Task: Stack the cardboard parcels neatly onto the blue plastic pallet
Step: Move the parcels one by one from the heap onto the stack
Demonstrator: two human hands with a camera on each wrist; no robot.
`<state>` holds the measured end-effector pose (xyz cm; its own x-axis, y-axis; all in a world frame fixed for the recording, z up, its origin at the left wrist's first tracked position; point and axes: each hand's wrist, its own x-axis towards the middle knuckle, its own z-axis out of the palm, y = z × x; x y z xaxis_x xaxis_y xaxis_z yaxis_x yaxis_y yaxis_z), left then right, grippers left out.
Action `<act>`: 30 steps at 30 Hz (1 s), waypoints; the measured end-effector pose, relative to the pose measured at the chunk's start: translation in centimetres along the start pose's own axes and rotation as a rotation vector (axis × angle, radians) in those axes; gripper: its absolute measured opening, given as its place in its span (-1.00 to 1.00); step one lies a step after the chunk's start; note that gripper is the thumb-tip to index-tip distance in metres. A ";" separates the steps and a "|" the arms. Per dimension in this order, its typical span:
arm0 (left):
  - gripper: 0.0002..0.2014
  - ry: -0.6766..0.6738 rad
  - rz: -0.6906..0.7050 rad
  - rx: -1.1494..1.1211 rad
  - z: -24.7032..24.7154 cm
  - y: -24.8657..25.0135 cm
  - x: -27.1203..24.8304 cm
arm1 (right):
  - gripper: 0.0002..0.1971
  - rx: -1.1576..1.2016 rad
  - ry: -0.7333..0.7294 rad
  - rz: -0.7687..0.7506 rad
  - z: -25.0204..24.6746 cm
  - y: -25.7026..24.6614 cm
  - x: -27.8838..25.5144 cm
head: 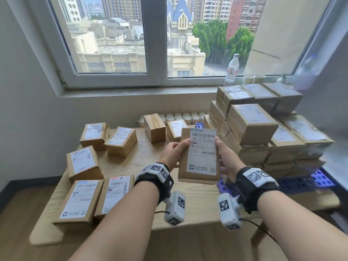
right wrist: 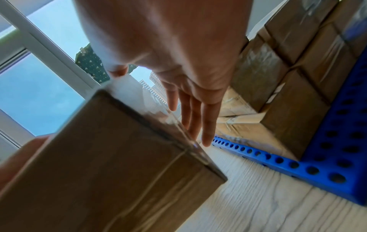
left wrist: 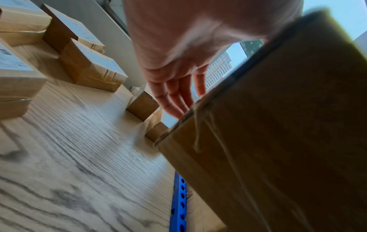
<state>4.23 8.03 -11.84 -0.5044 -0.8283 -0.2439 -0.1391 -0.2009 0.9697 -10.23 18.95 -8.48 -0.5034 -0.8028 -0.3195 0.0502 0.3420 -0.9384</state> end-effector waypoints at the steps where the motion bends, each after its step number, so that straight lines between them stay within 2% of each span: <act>1: -0.03 -0.003 0.017 0.000 0.6 0.2 0.0 | -0.64 0.006 0.003 -0.011 -0.6 -0.2 -0.3; 7: -0.04 0.022 0.132 0.034 4.9 2.3 -0.4 | -0.67 0.011 0.026 -0.114 -5.2 -1.1 -1.9; 11: -0.17 0.048 0.247 0.090 9.2 4.0 -0.9 | -0.67 0.022 0.063 -0.167 -9.7 -1.9 -2.6; 13: -0.17 0.058 0.270 0.088 11.5 5.0 -1.3 | -0.65 0.025 0.074 -0.183 -12.0 -2.1 -2.7; 16: -0.09 0.062 0.293 0.083 14.5 6.0 -1.5 | -0.63 0.029 0.077 -0.204 -15.4 -2.5 -3.2; 19: 0.08 0.076 0.291 0.046 17.7 6.4 -0.9 | -0.66 -0.021 0.089 -0.262 -18.9 -2.8 -3.2; 24: -0.02 0.053 0.274 0.024 23.3 6.6 0.7 | -0.68 -0.011 0.084 -0.269 -24.8 -3.1 -3.0; 27: -0.09 0.043 0.261 0.025 26.5 6.7 1.8 | -0.55 -0.012 0.071 -0.248 -28.2 -3.3 -2.4; 30: -0.08 0.050 0.252 0.046 29.6 7.1 2.7 | -0.66 0.002 0.041 -0.261 -31.1 -3.5 -1.7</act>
<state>-23.35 19.83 -6.00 -0.4856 -0.8741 0.0069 -0.0537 0.0378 0.9978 -36.42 34.29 -0.53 -0.5340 -0.8432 -0.0615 -0.0840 0.1253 -0.9886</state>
